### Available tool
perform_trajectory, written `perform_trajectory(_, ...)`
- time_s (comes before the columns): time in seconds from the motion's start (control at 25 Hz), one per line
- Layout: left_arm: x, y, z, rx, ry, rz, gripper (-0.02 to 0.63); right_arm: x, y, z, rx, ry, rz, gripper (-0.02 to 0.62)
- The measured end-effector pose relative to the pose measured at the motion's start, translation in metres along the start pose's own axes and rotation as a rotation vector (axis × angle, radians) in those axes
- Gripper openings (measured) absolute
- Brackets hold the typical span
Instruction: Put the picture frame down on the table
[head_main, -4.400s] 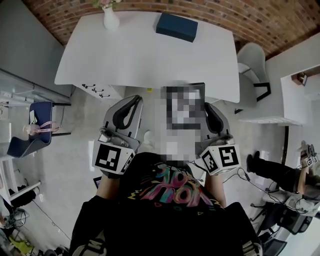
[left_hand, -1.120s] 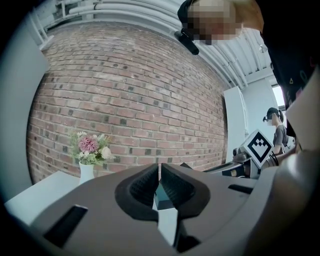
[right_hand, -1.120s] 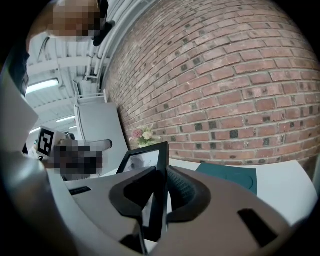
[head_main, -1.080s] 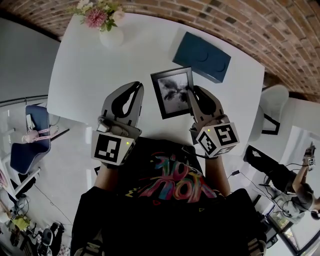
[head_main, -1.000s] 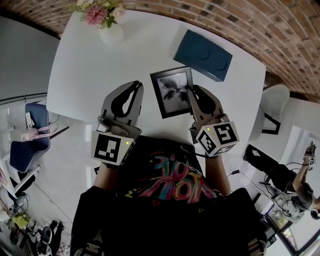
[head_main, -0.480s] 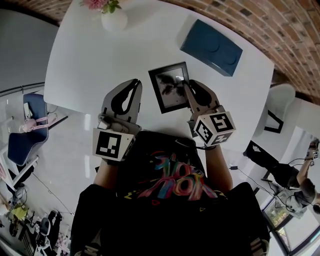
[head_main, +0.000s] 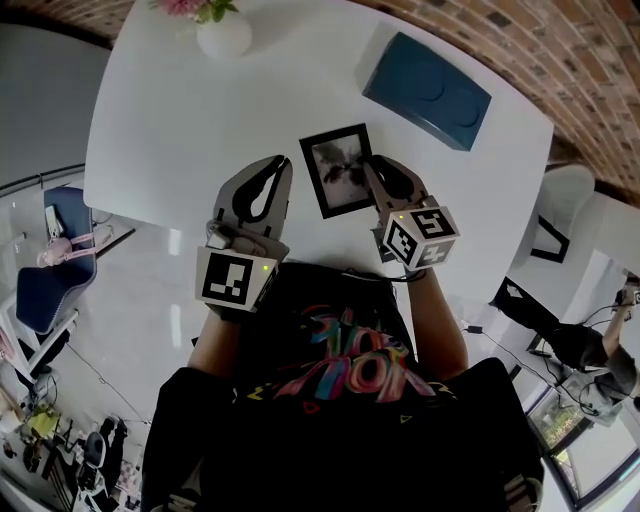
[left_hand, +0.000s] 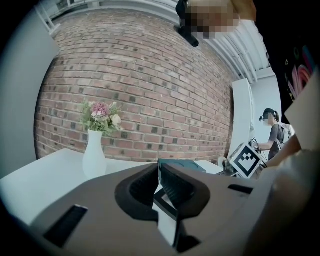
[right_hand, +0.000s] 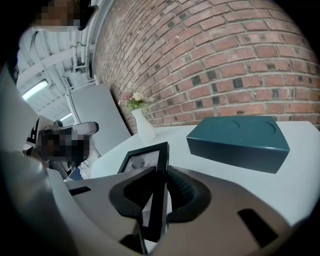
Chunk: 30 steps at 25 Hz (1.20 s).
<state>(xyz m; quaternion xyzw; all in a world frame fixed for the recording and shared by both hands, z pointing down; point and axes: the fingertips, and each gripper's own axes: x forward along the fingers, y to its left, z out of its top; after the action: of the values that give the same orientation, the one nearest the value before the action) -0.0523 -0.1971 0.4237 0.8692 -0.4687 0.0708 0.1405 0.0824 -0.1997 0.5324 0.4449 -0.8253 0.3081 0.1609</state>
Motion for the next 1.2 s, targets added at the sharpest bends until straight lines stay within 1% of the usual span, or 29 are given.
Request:
perform_trajectory(0.08,0.004,0.0,0.0,-0.009,-0.01,-0.002,0.035,0.006,-0.006,-0.007,0.013,0.013,-0.007,0.091)
perform_trajectory(0.2,0.007,0.001,-0.01,-0.011,0.012,-0.007,0.035,0.014,-0.014,-0.019,0.026,0.028,-0.013,0.091)
perform_trajectory(0.28,0.01,0.004,-0.012,-0.02,0.004,-0.003,0.035,0.019,-0.019,-0.026,0.03,0.037,-0.014,0.091)
perform_trajectory(0.4,0.011,0.008,-0.025,-0.014,0.049,-0.008,0.035,0.024,-0.024,-0.035,0.033,0.053,-0.019,0.091)
perform_trajectory(0.52,0.015,0.009,-0.034,-0.008,0.064,-0.013,0.035,0.029,-0.028,-0.041,0.035,0.063,-0.025,0.091)
perform_trajectory(0.92,0.027,0.007,-0.059,-0.017,0.112,-0.032,0.035,0.04,-0.034,-0.05,0.063,0.074,-0.042,0.092)
perform_trajectory(1.2,0.028,0.009,-0.066,-0.022,0.129,-0.031,0.035,0.044,-0.035,-0.053,0.029,0.111,-0.054,0.094)
